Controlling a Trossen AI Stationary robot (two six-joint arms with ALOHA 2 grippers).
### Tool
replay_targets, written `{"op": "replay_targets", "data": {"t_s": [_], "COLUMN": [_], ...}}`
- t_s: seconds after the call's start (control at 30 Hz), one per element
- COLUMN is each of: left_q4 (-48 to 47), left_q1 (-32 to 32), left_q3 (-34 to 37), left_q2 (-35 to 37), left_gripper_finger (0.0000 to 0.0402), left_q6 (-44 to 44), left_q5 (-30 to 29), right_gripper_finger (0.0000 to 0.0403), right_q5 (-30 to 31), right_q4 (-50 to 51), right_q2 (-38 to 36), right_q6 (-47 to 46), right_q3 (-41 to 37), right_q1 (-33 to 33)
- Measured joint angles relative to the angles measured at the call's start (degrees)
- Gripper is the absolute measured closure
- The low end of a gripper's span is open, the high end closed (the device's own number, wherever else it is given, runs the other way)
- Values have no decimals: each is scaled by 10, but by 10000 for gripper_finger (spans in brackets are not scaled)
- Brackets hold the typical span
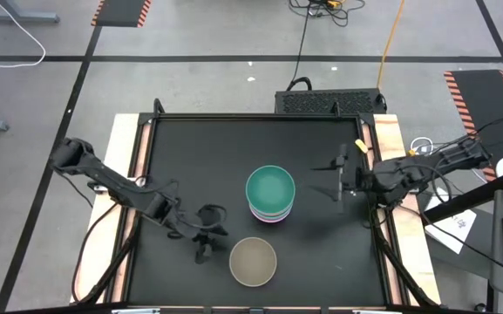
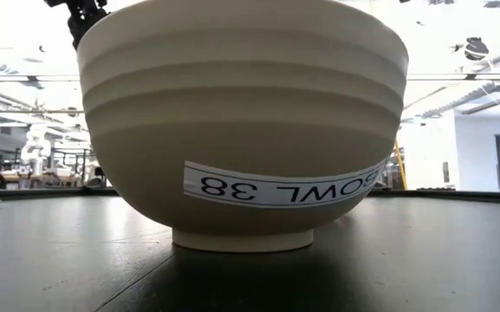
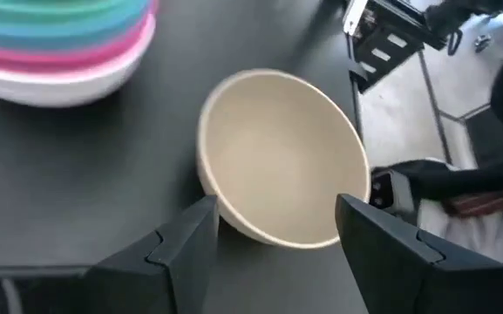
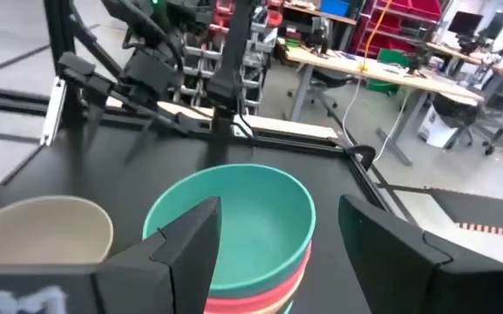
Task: Nest bowls inside each other
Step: Stack the gray bowl on top of the dark green bowl
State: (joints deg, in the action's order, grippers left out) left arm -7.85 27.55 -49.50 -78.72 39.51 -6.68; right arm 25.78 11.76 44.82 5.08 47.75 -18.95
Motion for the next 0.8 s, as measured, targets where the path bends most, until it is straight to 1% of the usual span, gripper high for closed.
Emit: {"op": "replay_targets", "data": {"t_s": [0.07, 0.17, 0.3, 0.43, 0.53, 0.67, 0.8], "left_q4": [1, -2, -25, -72, -141, -199, -209], "left_q1": [-1, -10, -19, -21, -23, -27, -32], "left_q3": [-6, -17, -45, -91, -131, -177, -205], "left_q2": [-18, -46, -78, -115, -143, -181, -207], "left_gripper_finger": [167, 167, 167, 167, 167, 167, 167], "left_q6": [21, 44, 62, 52, 42, 23, -3], "left_q5": [15, 50, 67, 80, 79, 77, 80], "right_gripper_finger": [177, 177, 177, 177, 177, 177, 177], "right_q5": [4, 29, 46, 45, 43, 43, 42], "right_q4": [7, 10, 9, 9, 10, 13, 14], "right_q2": [-6, -12, -17, -21, -20, -20, -19], "right_q6": [8, 30, 54, 55, 52, 42, 33], "right_q3": [0, 0, 0, 0, 0, 0, 0], "right_q1": [-3, -3, -3, -3, -3, -3, -3]}}
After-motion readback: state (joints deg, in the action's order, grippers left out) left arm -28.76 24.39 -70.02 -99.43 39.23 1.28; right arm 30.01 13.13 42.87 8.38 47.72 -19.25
